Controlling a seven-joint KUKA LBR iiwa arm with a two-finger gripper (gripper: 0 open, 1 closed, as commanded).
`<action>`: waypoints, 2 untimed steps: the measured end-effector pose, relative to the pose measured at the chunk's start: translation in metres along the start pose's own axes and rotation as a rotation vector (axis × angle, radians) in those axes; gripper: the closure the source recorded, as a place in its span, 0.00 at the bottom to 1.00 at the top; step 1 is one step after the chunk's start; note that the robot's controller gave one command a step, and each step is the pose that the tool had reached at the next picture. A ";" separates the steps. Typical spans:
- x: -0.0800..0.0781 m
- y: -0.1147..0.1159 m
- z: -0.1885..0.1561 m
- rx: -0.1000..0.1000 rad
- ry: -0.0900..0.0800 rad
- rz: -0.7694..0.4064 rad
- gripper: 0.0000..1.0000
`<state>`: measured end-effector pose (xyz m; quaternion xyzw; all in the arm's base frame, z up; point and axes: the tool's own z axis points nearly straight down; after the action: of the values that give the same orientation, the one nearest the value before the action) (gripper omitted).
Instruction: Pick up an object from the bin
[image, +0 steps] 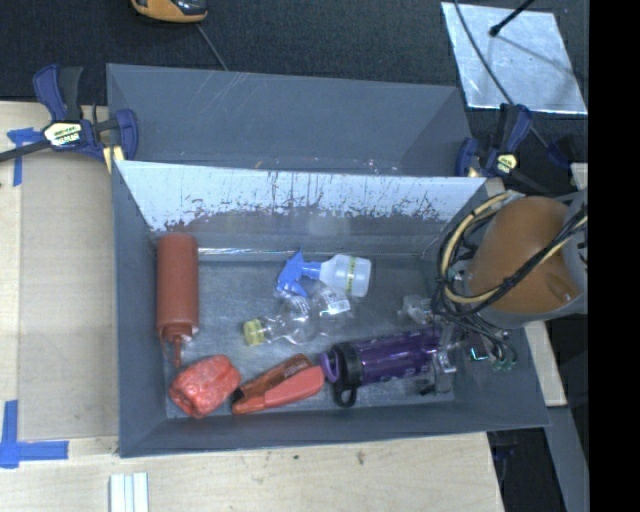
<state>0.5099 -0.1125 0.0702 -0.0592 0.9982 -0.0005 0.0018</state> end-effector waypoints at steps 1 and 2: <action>0.000 0.000 0.000 0.000 0.000 0.000 0.00; 0.011 -0.006 -0.004 0.000 -0.003 -0.302 1.00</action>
Offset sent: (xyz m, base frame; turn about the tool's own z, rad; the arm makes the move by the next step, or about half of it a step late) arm -0.0122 -0.0074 0.0034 -0.3060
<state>0.4998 -0.1202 0.0745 -0.2085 0.9780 -0.0007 0.0032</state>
